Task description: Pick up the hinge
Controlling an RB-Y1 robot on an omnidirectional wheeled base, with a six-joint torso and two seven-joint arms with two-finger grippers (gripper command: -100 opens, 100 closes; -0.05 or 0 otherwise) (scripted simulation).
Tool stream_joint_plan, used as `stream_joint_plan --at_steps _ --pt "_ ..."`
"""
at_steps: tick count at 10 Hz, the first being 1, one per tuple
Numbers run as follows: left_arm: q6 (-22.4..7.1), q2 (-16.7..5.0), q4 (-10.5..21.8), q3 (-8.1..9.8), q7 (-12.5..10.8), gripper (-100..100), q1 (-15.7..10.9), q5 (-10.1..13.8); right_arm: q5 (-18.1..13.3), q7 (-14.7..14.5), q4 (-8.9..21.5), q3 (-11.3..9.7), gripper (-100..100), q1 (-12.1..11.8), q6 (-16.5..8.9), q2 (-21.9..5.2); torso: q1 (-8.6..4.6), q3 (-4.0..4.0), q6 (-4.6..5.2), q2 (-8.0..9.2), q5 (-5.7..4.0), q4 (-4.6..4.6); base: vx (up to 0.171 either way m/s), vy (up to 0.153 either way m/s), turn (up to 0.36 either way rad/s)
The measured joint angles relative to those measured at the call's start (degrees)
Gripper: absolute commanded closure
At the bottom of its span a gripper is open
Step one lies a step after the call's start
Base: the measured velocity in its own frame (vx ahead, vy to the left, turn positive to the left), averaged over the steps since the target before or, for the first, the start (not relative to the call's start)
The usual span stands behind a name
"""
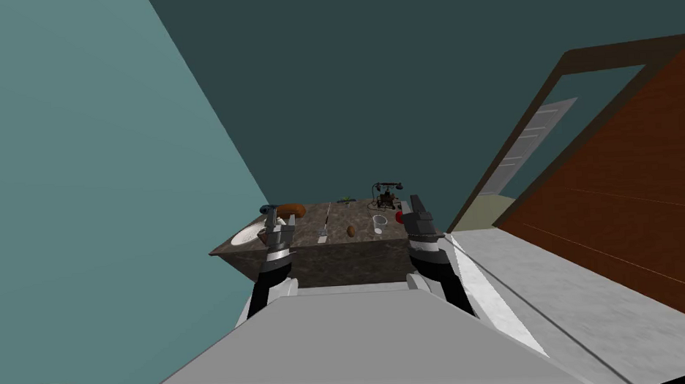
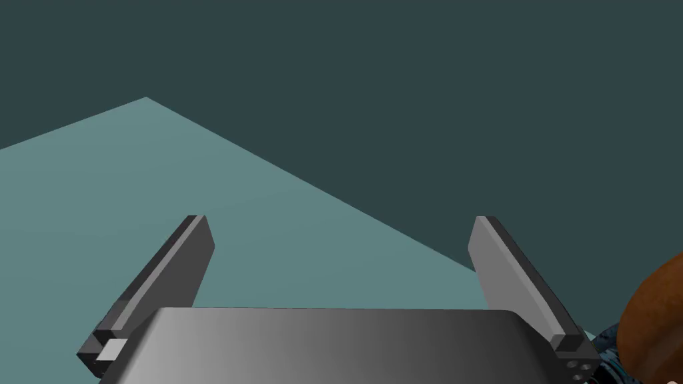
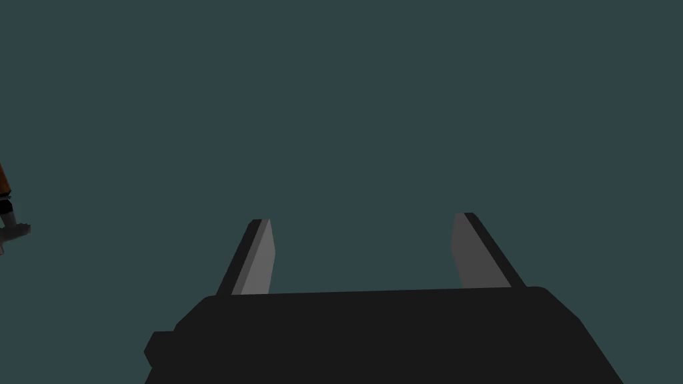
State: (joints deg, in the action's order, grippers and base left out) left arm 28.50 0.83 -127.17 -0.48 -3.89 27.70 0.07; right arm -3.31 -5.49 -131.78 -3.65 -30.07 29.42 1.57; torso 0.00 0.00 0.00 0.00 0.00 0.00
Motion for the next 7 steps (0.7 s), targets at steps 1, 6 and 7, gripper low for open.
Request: stream_joint_plan --at_steps 1,6,7 --pt "-0.6 -1.2 -0.2 0.11 0.0 -100 -0.1 0.0 0.0 0.0 0.0 0.0 0 0.0 0.0 0.0 0.01 0.01 0.0 0.02 0.0 0.0 -0.02 0.006 -0.034" --pt "-7.8 -7.0 -0.4 1.69 -0.7 -100 -1.7 0.2 0.0 0.0 0.0 0.0 0 0.0 0.0 0.0 0.06 0.09 0.0 0.15 0.02 0.03 -0.037 0.01 -0.038" --pt "-9.1 -7.5 -0.2 1.87 -0.8 -100 -2.1 0.1 0.0 0.0 0.0 0.0 0 0.0 0.0 0.0 0.04 0.09 0.01 0.15 0.01 0.03 -0.03 0.003 -0.019"
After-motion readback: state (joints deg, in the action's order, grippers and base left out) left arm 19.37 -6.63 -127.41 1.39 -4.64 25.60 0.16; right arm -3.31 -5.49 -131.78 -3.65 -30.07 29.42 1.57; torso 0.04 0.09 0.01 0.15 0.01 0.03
